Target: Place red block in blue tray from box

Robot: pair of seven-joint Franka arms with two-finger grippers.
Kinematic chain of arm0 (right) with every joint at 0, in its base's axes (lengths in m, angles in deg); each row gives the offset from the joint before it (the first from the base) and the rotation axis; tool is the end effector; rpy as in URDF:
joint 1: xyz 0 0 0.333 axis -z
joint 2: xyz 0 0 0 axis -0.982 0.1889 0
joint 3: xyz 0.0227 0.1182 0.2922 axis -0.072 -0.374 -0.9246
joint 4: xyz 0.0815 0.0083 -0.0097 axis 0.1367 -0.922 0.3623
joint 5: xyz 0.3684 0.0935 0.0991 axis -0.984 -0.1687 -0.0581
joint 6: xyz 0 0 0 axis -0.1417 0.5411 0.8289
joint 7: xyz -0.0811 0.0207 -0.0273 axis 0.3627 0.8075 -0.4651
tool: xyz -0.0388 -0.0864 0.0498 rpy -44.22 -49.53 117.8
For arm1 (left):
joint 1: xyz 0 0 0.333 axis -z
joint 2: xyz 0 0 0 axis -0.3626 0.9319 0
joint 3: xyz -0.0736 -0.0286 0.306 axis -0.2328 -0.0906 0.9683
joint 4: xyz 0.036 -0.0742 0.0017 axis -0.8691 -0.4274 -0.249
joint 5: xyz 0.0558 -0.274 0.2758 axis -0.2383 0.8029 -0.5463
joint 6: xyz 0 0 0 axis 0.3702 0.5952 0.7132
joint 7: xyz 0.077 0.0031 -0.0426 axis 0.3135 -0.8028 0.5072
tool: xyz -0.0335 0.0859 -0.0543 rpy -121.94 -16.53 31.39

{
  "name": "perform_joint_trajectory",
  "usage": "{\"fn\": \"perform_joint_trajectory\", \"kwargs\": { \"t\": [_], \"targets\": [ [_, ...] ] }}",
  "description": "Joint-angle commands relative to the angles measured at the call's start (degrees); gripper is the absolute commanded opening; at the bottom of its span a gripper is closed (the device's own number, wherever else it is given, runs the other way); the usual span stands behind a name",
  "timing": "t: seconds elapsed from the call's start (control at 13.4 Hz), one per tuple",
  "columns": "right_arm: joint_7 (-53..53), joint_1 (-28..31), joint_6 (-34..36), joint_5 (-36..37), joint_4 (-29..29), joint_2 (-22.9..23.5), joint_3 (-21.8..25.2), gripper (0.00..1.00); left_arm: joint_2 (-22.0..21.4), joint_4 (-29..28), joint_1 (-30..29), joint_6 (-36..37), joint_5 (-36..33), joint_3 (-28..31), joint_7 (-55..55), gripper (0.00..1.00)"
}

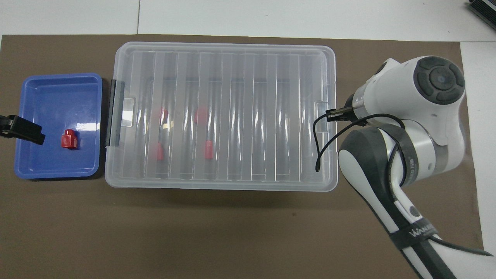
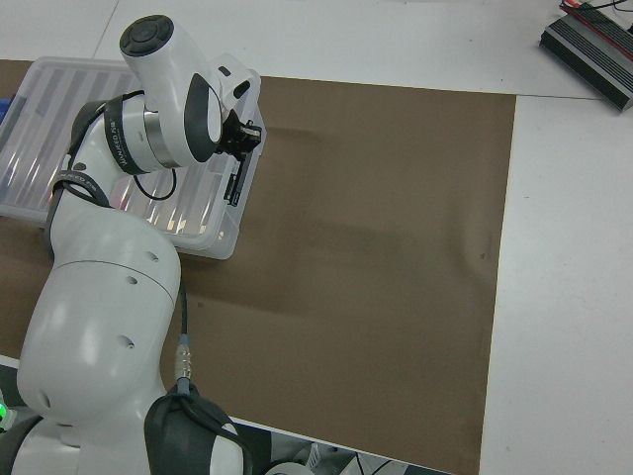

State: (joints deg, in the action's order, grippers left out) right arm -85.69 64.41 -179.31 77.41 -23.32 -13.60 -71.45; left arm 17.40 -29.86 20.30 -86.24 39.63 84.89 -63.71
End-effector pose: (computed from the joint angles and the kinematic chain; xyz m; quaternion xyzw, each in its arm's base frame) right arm 0.5973 0.1506 0.4726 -0.9961 -0.0716 -0.0499 0.0081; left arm 0.5537 0.0091 0.6105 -0.9938 0.0830 0.0732 0.0057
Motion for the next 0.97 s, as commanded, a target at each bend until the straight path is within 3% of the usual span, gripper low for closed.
{"fn": "perform_joint_trajectory", "kwargs": {
  "t": [0.0, 0.3, 0.52, 0.6, 0.67, 0.82, 0.89],
  "targets": [
    [-0.6, 0.7, 1.0, -1.3, 0.0, -1.1, -0.1, 0.0, -0.7, -0.4, 0.2, 1.2, -0.4, 0.6, -0.3, 1.0],
    [-0.6, 5.2, 2.4, -1.3, -0.2, -2.9, -0.1, 0.0, -1.3, -1.2, 0.1, 1.4, -0.4, 0.6, -0.1, 1.0],
    [-0.7, 9.2, 7.2, -1.3, -0.4, -5.8, -0.1, 0.03, -1.4, -1.2, 0.1, 1.4, -0.4, 0.6, -0.1, 1.0],
    [-0.5, 11.1, 9.1, -1.3, -0.4, -6.7, -0.1, 0.44, -1.4, -1.2, 0.1, 1.4, -0.4, 0.6, -0.1, 1.0],
    [-0.6, 12.3, 10.0, -1.3, -0.5, -7.6, -0.1, 0.72, -1.4, -1.2, 0.1, 1.4, -0.4, 0.6, -0.1, 1.0],
    [-0.9, 13.4, 13.0, -1.3, -0.4, -9.6, 0.0, 0.94, -1.4, -1.2, 0.1, 1.4, -0.4, 0.6, -0.1, 1.0],
    [-0.6, 14.1, 13.9, -1.3, -0.3, -10.5, 0.0, 0.96, -1.4, -1.2, 0.1, 1.4, -0.4, 0.6, -0.1, 1.0]
  ]
}}
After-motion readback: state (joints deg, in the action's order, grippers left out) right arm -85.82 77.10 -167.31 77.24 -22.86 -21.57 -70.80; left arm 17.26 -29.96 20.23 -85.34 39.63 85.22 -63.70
